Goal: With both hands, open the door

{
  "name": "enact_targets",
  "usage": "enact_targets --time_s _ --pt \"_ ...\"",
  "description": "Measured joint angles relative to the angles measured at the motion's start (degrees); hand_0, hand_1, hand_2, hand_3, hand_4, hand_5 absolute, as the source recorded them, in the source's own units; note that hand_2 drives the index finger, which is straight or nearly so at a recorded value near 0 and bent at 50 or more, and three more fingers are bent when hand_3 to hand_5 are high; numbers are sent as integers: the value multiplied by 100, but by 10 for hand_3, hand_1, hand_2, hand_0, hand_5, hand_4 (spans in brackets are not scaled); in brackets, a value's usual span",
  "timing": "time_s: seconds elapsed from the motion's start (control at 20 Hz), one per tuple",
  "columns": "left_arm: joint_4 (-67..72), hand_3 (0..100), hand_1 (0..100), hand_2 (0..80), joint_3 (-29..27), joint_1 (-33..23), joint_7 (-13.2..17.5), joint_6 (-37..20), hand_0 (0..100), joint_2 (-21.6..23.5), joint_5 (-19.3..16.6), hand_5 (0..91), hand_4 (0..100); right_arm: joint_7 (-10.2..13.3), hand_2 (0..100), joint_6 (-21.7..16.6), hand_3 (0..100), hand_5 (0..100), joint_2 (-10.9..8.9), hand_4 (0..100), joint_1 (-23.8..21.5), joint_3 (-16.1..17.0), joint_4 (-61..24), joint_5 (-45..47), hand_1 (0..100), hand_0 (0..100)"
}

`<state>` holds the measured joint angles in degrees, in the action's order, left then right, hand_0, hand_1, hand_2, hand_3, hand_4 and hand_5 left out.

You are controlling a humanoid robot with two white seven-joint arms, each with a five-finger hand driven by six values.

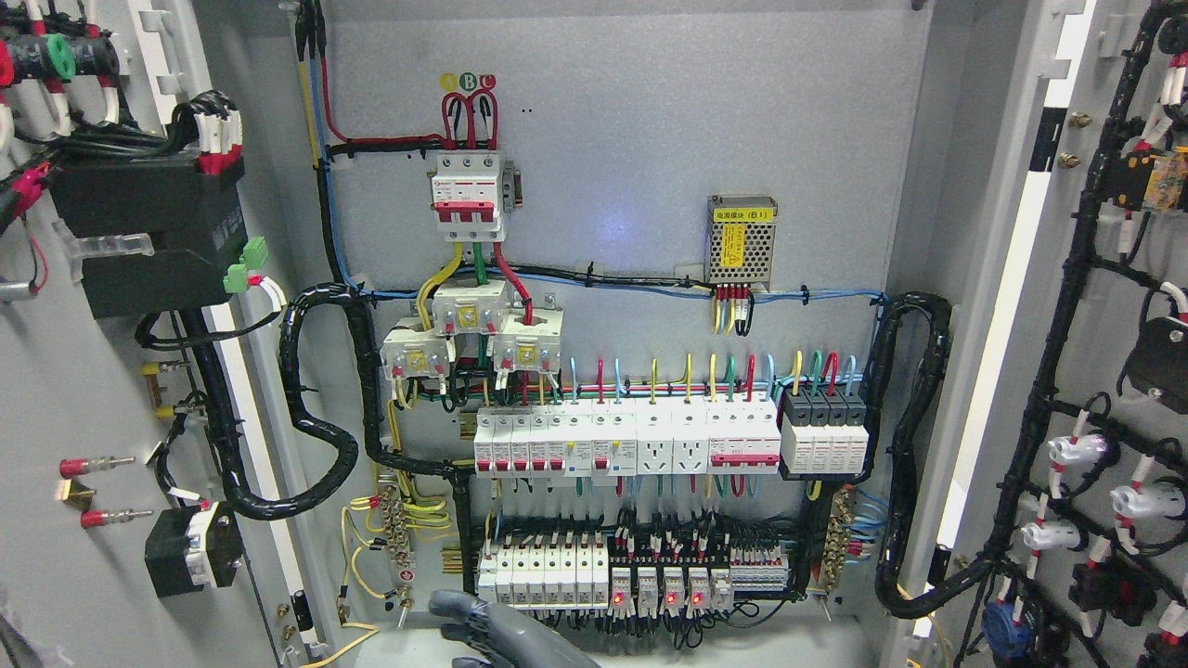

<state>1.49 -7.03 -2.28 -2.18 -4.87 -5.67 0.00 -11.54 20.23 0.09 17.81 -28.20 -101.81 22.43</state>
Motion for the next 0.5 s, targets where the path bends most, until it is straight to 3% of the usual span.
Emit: enact_targets --time_s 0.15,0.5 --pt "-6 0 0 0 0 1 0 0 0 0 0 0 0 231 0 -69 0 0 -180 0 -298 162 -275 6 0 191" --pt "1 0 0 0 0 -1 0 0 0 0 0 0 0 283 0 -149 0 0 -574 0 -1005 542 -898 16 0 190"
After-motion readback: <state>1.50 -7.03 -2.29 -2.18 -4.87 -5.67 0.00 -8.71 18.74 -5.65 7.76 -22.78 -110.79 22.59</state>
